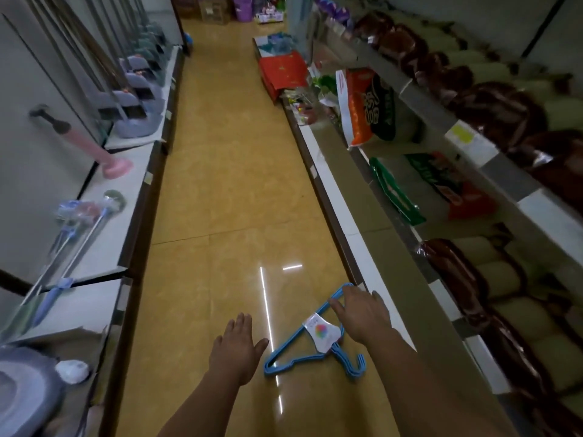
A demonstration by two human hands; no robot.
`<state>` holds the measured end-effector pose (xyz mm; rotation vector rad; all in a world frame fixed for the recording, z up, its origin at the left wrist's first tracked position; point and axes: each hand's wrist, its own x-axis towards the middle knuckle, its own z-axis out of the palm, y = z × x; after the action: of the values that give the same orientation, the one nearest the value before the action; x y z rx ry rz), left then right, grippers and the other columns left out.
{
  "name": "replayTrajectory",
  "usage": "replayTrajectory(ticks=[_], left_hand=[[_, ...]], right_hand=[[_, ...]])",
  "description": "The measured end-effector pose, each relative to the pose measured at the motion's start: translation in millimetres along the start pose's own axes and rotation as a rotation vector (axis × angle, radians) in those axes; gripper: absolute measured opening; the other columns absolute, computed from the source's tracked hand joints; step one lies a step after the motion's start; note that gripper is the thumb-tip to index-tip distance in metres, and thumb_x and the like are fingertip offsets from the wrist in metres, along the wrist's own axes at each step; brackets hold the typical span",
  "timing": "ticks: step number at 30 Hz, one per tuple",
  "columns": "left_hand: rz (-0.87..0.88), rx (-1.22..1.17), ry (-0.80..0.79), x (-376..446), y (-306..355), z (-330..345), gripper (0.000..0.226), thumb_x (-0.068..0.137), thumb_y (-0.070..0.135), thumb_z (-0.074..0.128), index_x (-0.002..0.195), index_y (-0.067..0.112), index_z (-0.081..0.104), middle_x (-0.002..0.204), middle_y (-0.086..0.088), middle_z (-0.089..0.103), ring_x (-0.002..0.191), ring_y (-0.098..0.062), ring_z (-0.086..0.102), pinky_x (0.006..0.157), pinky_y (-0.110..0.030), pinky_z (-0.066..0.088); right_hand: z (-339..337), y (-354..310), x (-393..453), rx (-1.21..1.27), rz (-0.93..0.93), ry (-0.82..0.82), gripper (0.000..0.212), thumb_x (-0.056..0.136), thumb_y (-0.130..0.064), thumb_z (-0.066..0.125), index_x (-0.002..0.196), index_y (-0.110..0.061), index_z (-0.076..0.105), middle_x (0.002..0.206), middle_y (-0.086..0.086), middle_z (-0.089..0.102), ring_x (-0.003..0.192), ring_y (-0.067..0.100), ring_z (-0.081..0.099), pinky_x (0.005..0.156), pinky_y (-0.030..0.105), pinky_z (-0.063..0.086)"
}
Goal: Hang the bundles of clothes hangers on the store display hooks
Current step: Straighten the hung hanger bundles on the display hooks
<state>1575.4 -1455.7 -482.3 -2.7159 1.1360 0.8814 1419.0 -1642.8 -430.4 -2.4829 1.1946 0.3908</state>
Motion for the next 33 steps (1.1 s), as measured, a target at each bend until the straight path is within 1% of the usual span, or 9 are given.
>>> replayTrajectory(ticks=[4,9,12,16,20,26,29,31,33], left_hand=[[0.013,0.003,-0.026,65.6,-15.9,57.0,0.073,0.098,0.055,0.028,0.154,0.015,0.001,0.162,-0.001,-0.001,0.149,-0.02,0.004,0.118,-0.038,0.018],[0.037,0.02,-0.099,138.2,-29.1,141.9,0.078,0.097,0.055,0.035,0.154,0.015,-0.001,0.162,-0.001,-0.003,0.149,-0.021,0.003,0.118,-0.038,0.018],[0.054,0.052,-0.129,175.6,-33.9,189.2,0.083,0.095,0.053,0.043,0.154,0.015,-0.002,0.161,-0.002,-0.003,0.148,-0.023,0.005,0.118,-0.038,0.02],[0.056,0.068,-0.165,215.1,-34.2,235.7,0.097,0.088,0.053,0.057,0.153,0.019,-0.006,0.161,-0.006,-0.003,0.148,-0.028,0.008,0.115,-0.038,0.025],[0.064,-0.001,-0.194,241.8,-22.9,272.0,0.113,0.078,0.053,0.068,0.152,0.02,-0.01,0.161,-0.007,-0.003,0.147,-0.029,0.008,0.117,-0.041,0.023],[0.113,-0.03,-0.251,254.8,-6.0,311.9,0.122,0.074,0.05,0.073,0.15,0.021,-0.018,0.16,-0.006,-0.001,0.146,-0.026,0.014,0.114,-0.047,0.026],[0.109,0.069,-0.138,243.9,3.1,323.6,0.099,0.09,0.037,0.056,0.148,0.026,-0.024,0.16,-0.009,-0.006,0.144,-0.029,0.014,0.112,-0.051,0.026],[0.096,0.073,-0.013,243.9,2.0,330.5,0.092,0.094,0.034,0.049,0.147,0.028,-0.026,0.157,-0.01,0.008,0.138,-0.028,0.024,0.107,-0.047,0.033],[0.093,0.088,0.032,245.3,-4.5,333.8,0.098,0.091,0.038,0.051,0.144,0.027,-0.03,0.145,-0.008,0.029,0.126,-0.026,0.035,0.097,-0.041,0.038]], right_hand=[[68.6,9.4,50.4,0.003,0.026,-0.012,0.052,0.1,-0.051,0.029,0.132,-0.013,0.045,0.129,0.006,0.056,0.117,0.022,0.053,0.105,0.038,0.031],[172.1,23.8,103.5,-0.018,0.039,-0.05,0.054,0.101,-0.05,0.025,0.139,-0.014,0.039,0.139,0.005,0.049,0.126,0.022,0.046,0.11,0.038,0.024],[239.8,30.8,130.4,-0.02,0.062,-0.066,0.052,0.1,-0.052,0.025,0.135,-0.018,0.042,0.136,0.003,0.051,0.124,0.021,0.047,0.109,0.037,0.023],[306.3,38.2,149.6,-0.053,0.106,-0.119,0.079,0.091,-0.067,0.0,0.138,-0.018,0.04,0.135,0.003,0.052,0.125,0.021,0.047,0.11,0.037,0.023],[345.5,46.0,160.1,-0.041,0.135,-0.197,0.051,0.099,-0.054,0.027,0.127,-0.016,0.047,0.126,0.006,0.056,0.118,0.023,0.051,0.111,0.042,0.026],[374.8,54.6,165.0,0.004,0.203,-0.235,0.048,0.099,-0.052,0.028,0.122,-0.016,0.05,0.124,0.007,0.056,0.114,0.024,0.053,0.094,0.037,0.04],[389.9,54.6,163.1,-0.014,0.262,-0.2,0.049,0.1,-0.052,0.027,0.117,-0.017,0.056,0.118,0.006,0.062,0.109,0.022,0.057,0.088,0.036,0.044],[399.3,50.8,159.0,-0.003,0.295,-0.177,0.051,0.099,-0.053,0.027,0.11,-0.018,0.062,0.111,0.003,0.065,0.104,0.019,0.06,0.084,0.034,0.045],[406.1,45.0,155.2,0.039,0.345,-0.18,0.054,0.098,-0.056,0.026,0.105,-0.02,0.065,0.106,0.001,0.066,0.099,0.017,0.062,0.079,0.032,0.045]])
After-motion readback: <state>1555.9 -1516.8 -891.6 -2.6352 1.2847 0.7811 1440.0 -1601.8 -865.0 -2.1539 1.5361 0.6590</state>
